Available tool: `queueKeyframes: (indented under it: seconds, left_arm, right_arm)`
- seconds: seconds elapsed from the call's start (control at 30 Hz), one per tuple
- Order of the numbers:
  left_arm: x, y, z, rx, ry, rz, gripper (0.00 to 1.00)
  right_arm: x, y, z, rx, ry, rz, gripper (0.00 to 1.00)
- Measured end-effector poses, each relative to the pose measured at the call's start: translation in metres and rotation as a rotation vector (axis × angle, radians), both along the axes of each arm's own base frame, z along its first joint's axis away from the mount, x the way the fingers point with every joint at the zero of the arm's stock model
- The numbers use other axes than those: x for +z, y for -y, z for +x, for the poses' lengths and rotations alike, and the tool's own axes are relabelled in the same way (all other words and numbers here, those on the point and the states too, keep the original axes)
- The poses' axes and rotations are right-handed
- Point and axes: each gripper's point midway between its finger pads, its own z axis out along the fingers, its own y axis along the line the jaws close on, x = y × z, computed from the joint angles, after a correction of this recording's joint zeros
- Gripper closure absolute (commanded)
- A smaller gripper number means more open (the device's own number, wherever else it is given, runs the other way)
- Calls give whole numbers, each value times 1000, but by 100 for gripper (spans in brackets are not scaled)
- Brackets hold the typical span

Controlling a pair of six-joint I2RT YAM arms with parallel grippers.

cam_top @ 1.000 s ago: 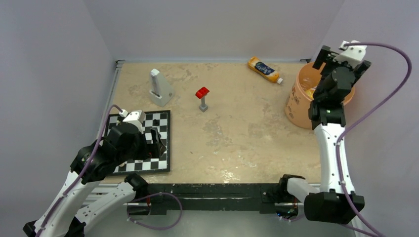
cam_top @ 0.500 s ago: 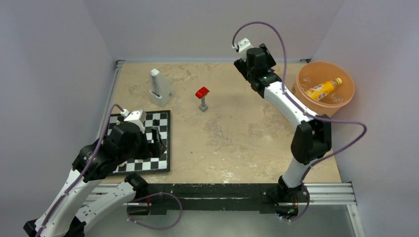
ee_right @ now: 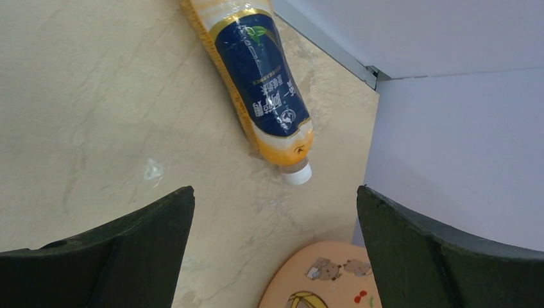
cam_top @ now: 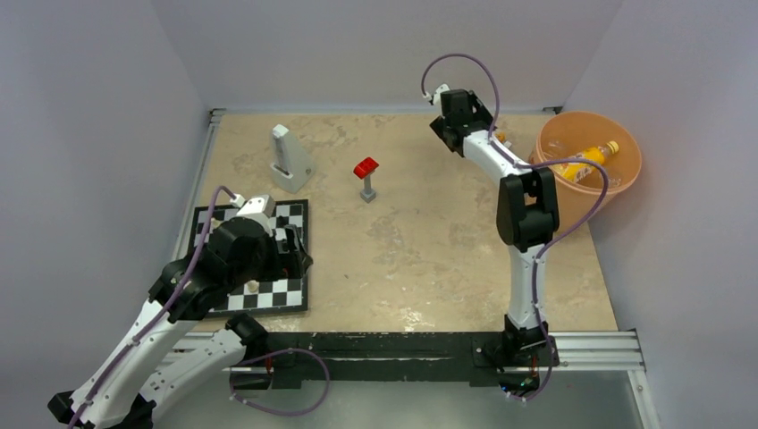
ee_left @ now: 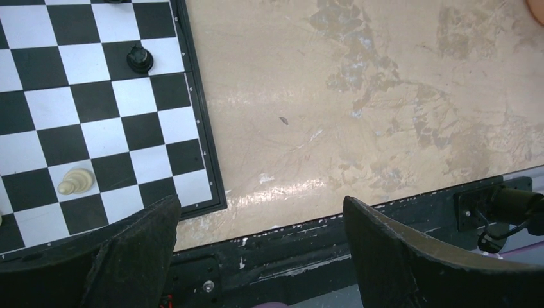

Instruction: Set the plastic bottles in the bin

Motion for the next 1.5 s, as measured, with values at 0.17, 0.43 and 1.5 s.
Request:
queueKeyframes:
  seconds: [0.17,0.43,1.5]
  left_arm:
    - [2,6,11,6,18,-2,0]
    - [-7,17,32,2,1,47,0]
    - [-18,43,81,-93,-15,205,0]
  right_arm:
    - [-32,29,19,-22,-50,-59,1]
    - [-68,60,35,6,-101,-159,2]
    - [-49,31,54,125,-21,-4,63]
